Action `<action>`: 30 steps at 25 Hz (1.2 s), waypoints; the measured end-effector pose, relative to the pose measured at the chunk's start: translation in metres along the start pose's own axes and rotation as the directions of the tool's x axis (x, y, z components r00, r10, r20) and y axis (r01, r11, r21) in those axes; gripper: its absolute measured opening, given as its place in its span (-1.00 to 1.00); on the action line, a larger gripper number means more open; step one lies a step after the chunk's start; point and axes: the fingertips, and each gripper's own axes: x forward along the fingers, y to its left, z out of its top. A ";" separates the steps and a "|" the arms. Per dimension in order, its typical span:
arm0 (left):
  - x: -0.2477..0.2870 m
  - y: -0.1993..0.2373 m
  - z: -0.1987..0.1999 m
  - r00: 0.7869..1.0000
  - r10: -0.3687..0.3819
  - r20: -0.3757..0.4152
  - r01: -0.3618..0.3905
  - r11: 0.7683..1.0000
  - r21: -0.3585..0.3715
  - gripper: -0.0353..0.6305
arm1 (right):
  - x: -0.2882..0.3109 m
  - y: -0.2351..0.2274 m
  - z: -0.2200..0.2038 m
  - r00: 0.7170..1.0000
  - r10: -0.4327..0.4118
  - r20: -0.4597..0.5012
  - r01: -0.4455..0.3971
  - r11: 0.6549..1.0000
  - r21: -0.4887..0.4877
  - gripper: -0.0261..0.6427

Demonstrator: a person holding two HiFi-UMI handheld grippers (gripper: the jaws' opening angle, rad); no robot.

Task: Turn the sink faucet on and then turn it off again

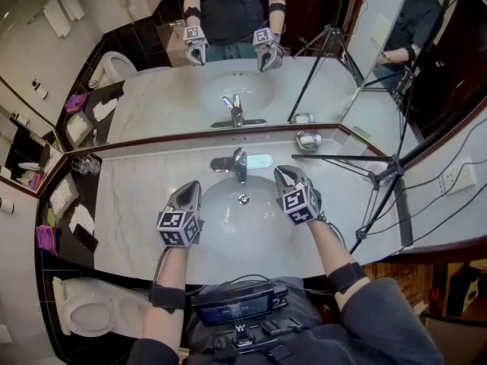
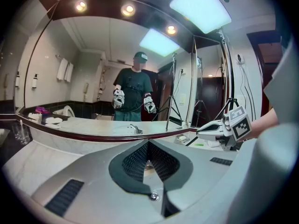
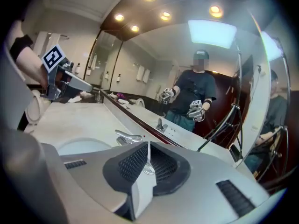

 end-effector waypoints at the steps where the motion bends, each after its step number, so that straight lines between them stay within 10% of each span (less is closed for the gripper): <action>1: 0.001 0.002 -0.001 1.000 0.003 -0.002 -0.003 1.000 -0.003 -0.91 | 0.006 0.005 0.000 1.000 0.010 -0.007 -0.010 0.998 -0.060 -0.76; 13: 0.006 0.024 -0.009 0.999 0.032 -0.020 -0.032 0.999 -0.015 -0.91 | 0.083 0.073 0.006 0.986 0.110 -0.123 -0.162 0.788 -0.594 -0.23; 18: 0.004 0.038 -0.014 0.998 0.054 -0.033 -0.055 0.998 -0.020 -0.91 | 0.115 0.090 0.005 0.979 0.119 -0.163 -0.199 0.706 -0.680 -0.11; 30: 0.015 0.048 -0.018 0.997 0.060 -0.054 -0.061 0.998 -0.020 -0.91 | 0.170 0.111 -0.017 0.959 0.136 -0.250 -0.279 0.626 -0.728 -0.07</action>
